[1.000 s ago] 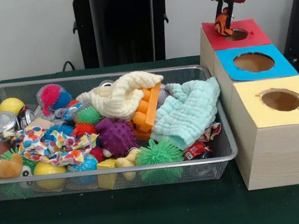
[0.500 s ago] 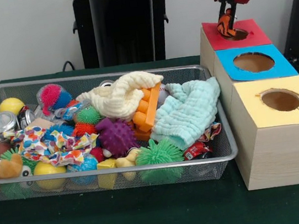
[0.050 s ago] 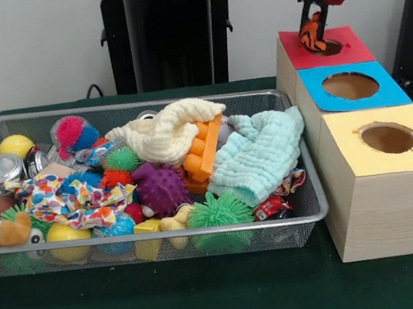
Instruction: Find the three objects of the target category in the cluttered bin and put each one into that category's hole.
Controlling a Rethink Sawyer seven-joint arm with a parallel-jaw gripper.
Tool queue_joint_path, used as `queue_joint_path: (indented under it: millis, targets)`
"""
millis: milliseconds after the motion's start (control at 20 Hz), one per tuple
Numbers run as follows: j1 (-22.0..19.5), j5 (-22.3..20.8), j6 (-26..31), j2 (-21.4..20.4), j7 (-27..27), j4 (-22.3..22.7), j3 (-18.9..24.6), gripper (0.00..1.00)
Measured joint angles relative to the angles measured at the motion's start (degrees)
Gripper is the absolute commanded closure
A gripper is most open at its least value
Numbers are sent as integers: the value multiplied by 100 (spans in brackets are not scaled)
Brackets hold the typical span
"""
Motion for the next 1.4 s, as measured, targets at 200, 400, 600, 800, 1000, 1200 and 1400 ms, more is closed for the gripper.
queue_joint_path:
  millis: [200,400,600,800,1000,1200,1400]
  targets:
    - [-16,-1,1,-2,0,1,23,0]
    - [-149,-1,1,1,0,0,144,0]
    - [-320,-1,0,2,0,1,261,0]
    - [-380,0,0,1,0,1,285,0]
    - [-379,0,1,1,0,1,299,0]
    - [-379,-1,41,-7,0,0,301,0]
    - [-368,-2,285,-71,0,-14,300,0]
